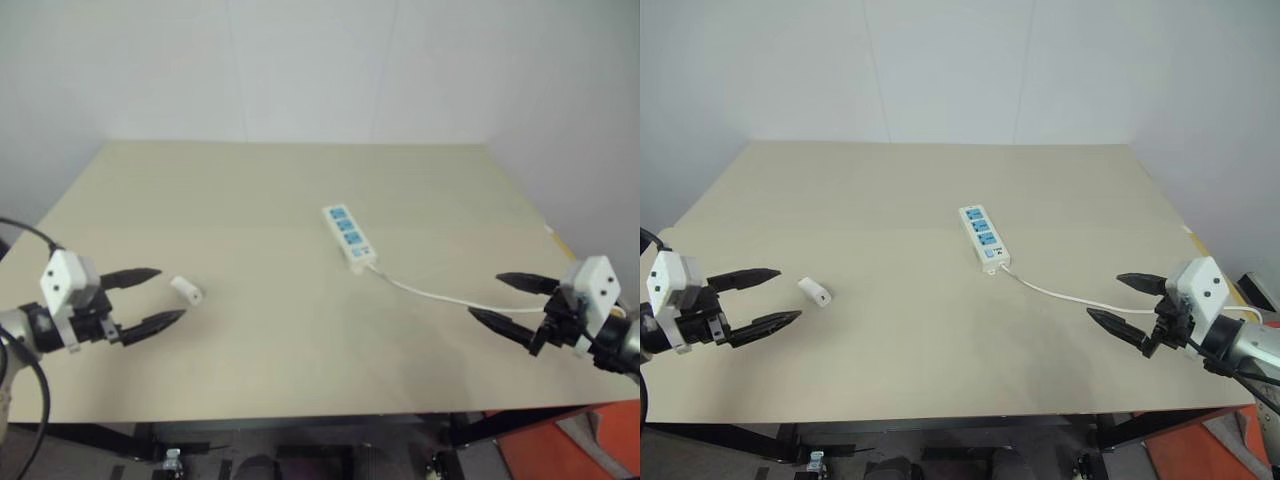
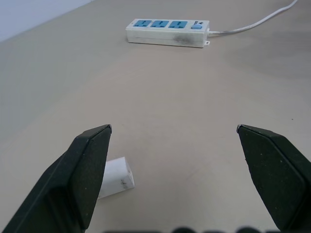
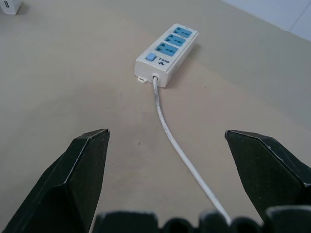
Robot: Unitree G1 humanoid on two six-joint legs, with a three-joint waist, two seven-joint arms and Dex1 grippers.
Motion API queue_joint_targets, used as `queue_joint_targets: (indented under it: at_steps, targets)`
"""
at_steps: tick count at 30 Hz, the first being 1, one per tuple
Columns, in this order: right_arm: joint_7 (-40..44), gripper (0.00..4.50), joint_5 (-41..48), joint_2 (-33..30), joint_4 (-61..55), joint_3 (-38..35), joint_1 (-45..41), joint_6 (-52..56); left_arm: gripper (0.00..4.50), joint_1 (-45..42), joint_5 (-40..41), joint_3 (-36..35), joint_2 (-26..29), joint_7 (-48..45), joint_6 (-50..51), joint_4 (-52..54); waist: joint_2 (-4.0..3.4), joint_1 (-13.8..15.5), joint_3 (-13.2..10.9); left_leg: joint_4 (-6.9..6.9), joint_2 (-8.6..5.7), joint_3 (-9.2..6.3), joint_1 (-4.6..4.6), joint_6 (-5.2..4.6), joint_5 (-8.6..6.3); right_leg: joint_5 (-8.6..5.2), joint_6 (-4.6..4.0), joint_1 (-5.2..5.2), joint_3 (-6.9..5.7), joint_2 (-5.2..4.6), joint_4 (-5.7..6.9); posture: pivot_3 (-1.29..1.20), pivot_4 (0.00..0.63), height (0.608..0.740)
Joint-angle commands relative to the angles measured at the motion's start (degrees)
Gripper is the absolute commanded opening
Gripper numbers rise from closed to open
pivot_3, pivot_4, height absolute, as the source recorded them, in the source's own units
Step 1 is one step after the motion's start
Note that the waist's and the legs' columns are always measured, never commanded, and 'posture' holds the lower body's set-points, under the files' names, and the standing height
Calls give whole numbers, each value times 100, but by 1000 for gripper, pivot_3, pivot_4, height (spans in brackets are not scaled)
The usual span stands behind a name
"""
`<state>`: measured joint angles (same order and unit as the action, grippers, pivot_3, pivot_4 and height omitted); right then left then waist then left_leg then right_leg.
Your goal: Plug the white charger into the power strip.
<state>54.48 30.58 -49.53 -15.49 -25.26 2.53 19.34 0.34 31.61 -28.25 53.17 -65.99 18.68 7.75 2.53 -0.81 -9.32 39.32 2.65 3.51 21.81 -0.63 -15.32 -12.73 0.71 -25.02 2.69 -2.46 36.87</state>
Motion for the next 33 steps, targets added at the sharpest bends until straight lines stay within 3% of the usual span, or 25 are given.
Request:
queue_joint_targets:
  at_steps: [1, 10, 14, 18, 24, 33]
  targets:
    - [-56, 4474, 92, 33, -151, -77, -67, 25, 4500, -61, 99, -154, 96, 10, 12, 90, 0, -1, 0, 0, 0, 0, 0, 0, 0, 0, 0, 0, 0, 0, 0, 0, 150, 740]
    - [7, 4474, 27, 51, 0, 23, -204, -44, 4500, -68, 99, -138, 82, 8, 8, 123, 0, 0, 0, 0, 0, 0, 0, 0, 0, 0, 0, 0, 0, 0, 0, 0, 150, 740]
    - [-295, 4474, -193, 292, 139, 504, -649, -53, 4500, -237, 99, 13, 64, 1, -9, 94, 1, -18, 0, 0, 1, 1, -3, 0, 0, 0, 0, 1, 0, 1, 0, 0, 150, 740]
    - [-671, 4474, -1001, 758, 1110, 1588, -1777, -165, 4500, -493, 26, 274, 55, -68, -30, -73, 0, -60, 1, 0, 0, 6, -11, 0, 0, 1, -1, 2, 5, 3, 4, 0, 150, 740]
    - [-1092, 4474, -1993, 1574, 3283, 2582, -3458, -436, 4500, -752, -34, 465, 88, -122, -100, -253, -1, -77, 0, -8, -4, 8, 20, 0, 0, 28, -46, -25, 7, 4, -1, 0, 150, 740]
    - [-694, 4474, -2412, 2202, 4959, 3110, -4324, -899, 4500, -554, -45, 347, 136, -77, -39, -89, -2, -46, -1, -16, -3, 1, 34, -7, -4, 30, -47, -30, -6, -3, -12, 0, 150, 740]
